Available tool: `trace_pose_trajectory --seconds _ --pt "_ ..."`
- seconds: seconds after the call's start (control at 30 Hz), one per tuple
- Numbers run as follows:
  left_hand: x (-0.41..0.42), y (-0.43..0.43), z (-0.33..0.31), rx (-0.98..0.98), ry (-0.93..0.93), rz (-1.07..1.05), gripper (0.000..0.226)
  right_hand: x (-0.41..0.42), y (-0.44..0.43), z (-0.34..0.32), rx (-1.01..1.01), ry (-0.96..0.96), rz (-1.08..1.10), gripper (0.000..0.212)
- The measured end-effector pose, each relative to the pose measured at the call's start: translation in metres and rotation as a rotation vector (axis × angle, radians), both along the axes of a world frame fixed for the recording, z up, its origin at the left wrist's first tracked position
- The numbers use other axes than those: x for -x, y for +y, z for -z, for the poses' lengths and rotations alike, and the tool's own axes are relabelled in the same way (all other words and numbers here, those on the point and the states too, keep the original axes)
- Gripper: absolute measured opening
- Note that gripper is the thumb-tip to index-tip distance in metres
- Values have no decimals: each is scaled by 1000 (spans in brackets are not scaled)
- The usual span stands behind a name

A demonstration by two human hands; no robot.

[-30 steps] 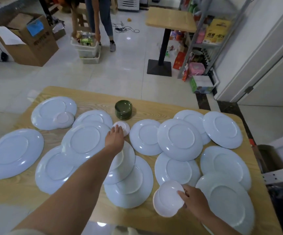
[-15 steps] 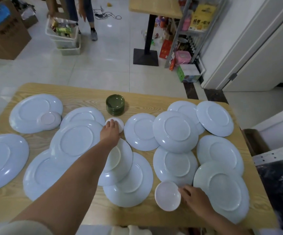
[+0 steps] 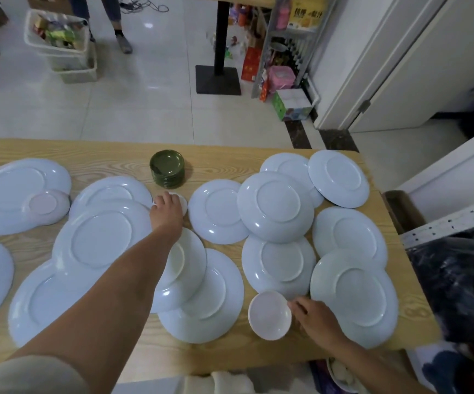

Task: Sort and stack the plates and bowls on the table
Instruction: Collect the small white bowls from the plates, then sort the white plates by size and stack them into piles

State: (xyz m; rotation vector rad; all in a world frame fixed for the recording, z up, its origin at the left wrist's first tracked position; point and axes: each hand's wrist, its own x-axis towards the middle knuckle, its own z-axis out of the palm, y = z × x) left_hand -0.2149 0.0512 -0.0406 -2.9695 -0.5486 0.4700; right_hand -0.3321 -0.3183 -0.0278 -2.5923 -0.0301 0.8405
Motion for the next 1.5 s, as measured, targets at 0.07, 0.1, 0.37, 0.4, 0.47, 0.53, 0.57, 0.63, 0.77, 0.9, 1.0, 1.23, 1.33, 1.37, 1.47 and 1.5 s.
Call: trace_pose_trajectory --seconds 0.07,0.1,0.37,0.4,0.47,0.53,0.57,0.63,0.77,0.9,1.0,1.23,1.33,1.37,1.47,1.5 --pt "-3 -2 1 -67 5 29 48 1 0 0 5 10 11 36" --pt "-5 -2 1 -106 13 60 46 1 0 0 11 14 13 36" --pt "-7 -7 -7 -54 -25 99 45 -5 0 3 -5 0 -29 42" --pt "-6 -4 -11 -7 -73 55 43 -6 -1 4 -16 -2 -31 42" --pt "-5 4 -24 85 -163 -80 35 -7 -2 5 -39 1 -39 42" --pt "-5 13 -38 177 -203 -265 29 -8 -3 6 -66 1 -41 42" --pt "-4 14 -43 261 -236 -365 27 -9 -4 6 -82 -2 -36 42" --pt "3 2 -54 523 -328 -522 28 -10 -5 7 -113 -1 -22 43" --pt "55 -70 -63 914 -346 -462 32 -16 -6 9 -181 55 65 40" --pt "104 -139 -55 1085 -131 -434 28 -27 -8 8 -282 125 152 43" --pt "118 -168 -48 1034 -45 -391 29 -34 -8 9 -306 124 148 52" --pt "133 -191 -33 817 -9 -354 27 -48 5 -4 -234 24 -63 45" --pt "141 -185 -29 777 -50 -446 30 -53 12 -6 -139 -55 -205 52" --pt "144 -181 -29 777 -73 -474 30 -55 15 -6 -105 -89 -248 54" --pt "154 -158 -32 755 -196 -559 36 -61 27 -9 -22 -214 -357 56" --pt "158 -146 -34 733 -251 -598 36 -64 33 -11 1 -268 -387 55"
